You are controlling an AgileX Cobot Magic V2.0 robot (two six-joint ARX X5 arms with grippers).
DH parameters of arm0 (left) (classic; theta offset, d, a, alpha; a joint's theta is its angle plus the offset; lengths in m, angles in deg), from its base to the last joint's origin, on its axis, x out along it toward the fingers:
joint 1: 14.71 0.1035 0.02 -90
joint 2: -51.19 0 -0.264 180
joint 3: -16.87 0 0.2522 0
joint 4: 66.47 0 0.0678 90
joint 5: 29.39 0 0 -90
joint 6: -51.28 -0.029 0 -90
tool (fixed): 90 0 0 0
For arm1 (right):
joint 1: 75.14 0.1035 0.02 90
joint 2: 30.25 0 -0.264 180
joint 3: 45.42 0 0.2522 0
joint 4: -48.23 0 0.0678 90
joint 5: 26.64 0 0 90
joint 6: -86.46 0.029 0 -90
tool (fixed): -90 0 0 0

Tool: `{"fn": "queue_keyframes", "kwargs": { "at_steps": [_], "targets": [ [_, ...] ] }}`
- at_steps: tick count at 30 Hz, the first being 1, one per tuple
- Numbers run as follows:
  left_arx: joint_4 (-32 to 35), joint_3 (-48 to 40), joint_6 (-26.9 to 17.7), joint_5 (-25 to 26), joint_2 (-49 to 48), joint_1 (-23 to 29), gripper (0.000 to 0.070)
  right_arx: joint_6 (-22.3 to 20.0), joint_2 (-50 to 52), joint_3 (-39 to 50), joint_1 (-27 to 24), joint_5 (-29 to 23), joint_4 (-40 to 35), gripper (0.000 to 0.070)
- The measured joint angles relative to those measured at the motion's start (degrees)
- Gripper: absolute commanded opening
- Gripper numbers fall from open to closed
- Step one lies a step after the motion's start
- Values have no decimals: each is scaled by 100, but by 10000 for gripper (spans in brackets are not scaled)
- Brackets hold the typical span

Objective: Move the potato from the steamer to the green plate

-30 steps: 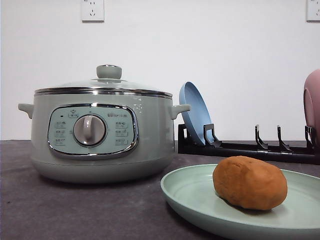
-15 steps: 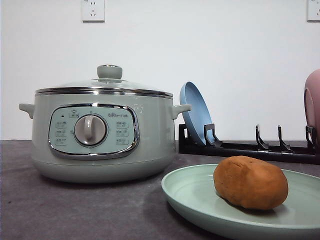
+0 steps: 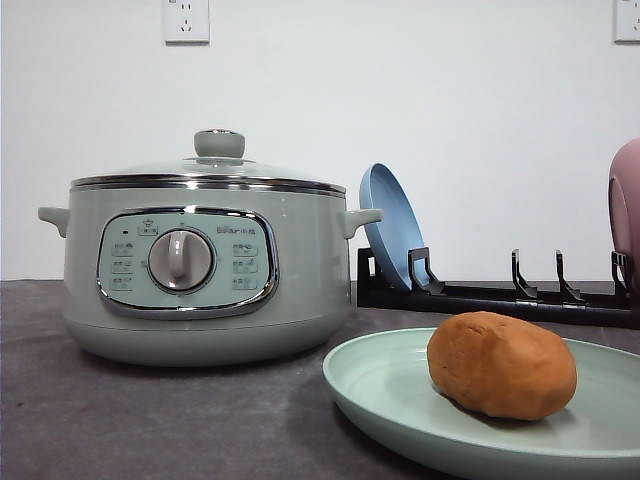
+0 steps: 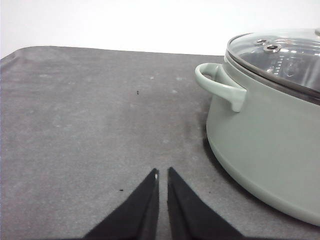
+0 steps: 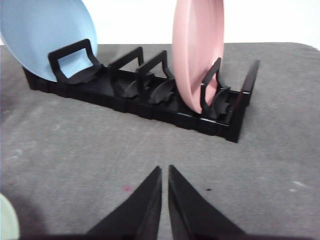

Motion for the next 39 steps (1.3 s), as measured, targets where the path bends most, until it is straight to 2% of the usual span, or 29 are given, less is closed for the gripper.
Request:
{"fn": "queue_keyframes", "kwargs": {
  "at_steps": [7, 39],
  "targets": [
    [0, 0, 0, 0, 0, 0, 25, -199, 156, -2, 299, -483, 91, 12],
    [0, 0, 0, 0, 0, 0, 26, -216, 156, -2, 316, -419, 70, 11]
  ]
}}
